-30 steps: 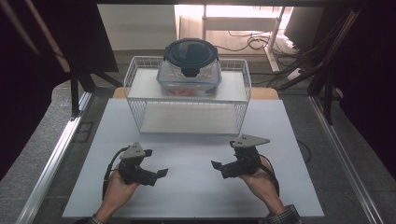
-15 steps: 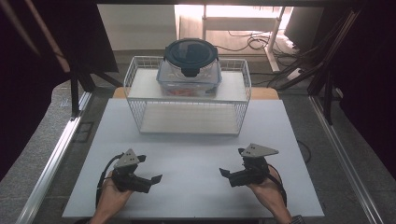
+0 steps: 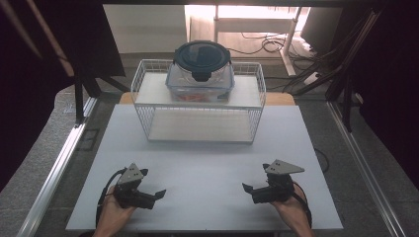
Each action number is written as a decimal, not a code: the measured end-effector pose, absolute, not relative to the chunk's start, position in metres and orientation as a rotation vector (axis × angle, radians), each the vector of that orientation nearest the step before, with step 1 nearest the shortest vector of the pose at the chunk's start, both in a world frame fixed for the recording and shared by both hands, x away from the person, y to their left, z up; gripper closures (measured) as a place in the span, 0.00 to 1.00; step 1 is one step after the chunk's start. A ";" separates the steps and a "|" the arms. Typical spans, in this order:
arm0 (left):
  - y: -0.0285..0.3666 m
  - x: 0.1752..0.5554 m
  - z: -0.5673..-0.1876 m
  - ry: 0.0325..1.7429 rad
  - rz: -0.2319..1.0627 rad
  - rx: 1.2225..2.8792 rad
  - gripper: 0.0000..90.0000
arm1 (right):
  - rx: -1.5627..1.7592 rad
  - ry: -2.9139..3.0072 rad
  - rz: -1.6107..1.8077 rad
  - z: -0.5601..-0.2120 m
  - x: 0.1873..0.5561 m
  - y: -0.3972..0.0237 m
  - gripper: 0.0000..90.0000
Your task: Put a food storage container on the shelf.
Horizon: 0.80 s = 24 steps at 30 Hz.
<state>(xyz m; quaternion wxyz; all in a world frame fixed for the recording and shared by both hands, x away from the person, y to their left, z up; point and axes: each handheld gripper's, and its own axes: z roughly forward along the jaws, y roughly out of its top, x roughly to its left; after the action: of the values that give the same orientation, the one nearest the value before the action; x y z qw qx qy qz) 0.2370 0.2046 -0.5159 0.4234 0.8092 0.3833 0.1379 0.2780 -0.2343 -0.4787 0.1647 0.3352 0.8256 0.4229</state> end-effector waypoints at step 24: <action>0.207 0.245 -0.543 1.035 0.246 2.115 0.00 | 1.070 2.439 1.050 -0.511 0.278 -0.253 0.00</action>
<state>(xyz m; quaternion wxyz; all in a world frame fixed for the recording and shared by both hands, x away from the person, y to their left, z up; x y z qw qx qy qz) 0.2448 0.2067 -0.5429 0.3773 0.8274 0.4049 0.0961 0.2779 -0.2529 -0.5112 0.1387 0.3702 0.8436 0.3633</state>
